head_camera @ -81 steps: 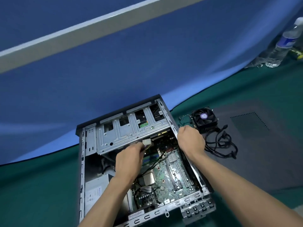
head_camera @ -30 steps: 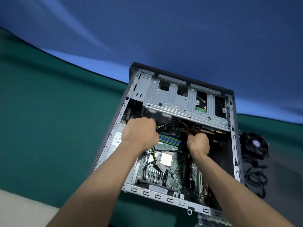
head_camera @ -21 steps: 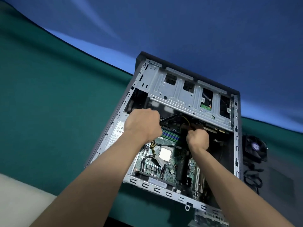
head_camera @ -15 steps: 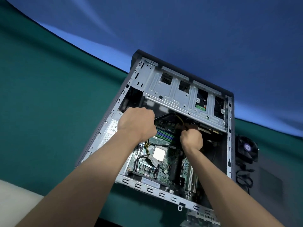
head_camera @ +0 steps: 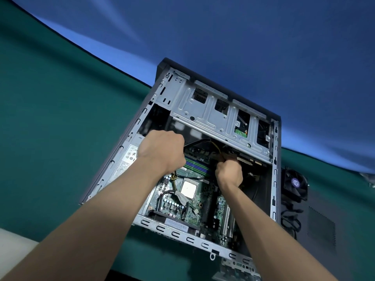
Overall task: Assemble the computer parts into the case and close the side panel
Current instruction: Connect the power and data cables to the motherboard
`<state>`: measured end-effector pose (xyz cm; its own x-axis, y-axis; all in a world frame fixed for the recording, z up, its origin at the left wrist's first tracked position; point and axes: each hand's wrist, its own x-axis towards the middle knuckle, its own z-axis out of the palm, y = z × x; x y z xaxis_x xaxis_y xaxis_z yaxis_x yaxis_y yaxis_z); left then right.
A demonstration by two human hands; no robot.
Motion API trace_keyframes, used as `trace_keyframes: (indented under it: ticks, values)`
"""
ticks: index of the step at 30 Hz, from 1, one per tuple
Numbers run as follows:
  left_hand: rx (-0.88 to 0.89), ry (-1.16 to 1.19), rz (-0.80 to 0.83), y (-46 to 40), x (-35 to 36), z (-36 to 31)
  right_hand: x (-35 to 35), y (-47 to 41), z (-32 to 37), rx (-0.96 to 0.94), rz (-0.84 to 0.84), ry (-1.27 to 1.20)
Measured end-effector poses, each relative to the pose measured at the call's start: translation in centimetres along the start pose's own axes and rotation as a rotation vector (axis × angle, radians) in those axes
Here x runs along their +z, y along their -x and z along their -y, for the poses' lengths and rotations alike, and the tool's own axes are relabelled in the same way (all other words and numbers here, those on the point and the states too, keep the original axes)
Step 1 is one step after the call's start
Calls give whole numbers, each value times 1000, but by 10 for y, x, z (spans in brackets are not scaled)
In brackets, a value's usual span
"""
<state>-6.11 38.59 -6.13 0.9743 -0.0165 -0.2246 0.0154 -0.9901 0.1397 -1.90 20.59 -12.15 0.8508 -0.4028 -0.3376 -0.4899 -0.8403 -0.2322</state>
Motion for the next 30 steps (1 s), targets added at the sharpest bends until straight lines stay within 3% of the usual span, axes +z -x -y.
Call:
trace_keyframes:
  ticks: [9, 17, 21, 23, 25, 30]
  values:
    - [19, -58, 13, 2, -3, -3, 1, -6, 3, 14, 75, 30]
    - [19, -69, 1, 3, -3, -3, 6, -1, -4, 68, 42, -280]
    - [16, -55, -7, 3, -3, -3, 7, 4, -6, -72, 20, -322]
    - [20, -51, -10, 3, -3, -3, 5, 1, -2, 49, -16, -339]
    - [23, -48, -11, 3, -3, -2, 7, -1, -1, 137, -36, -339]
    - [42, -59, -12, 3, -2, -3, 12, 1, -5, 88, -44, -187]
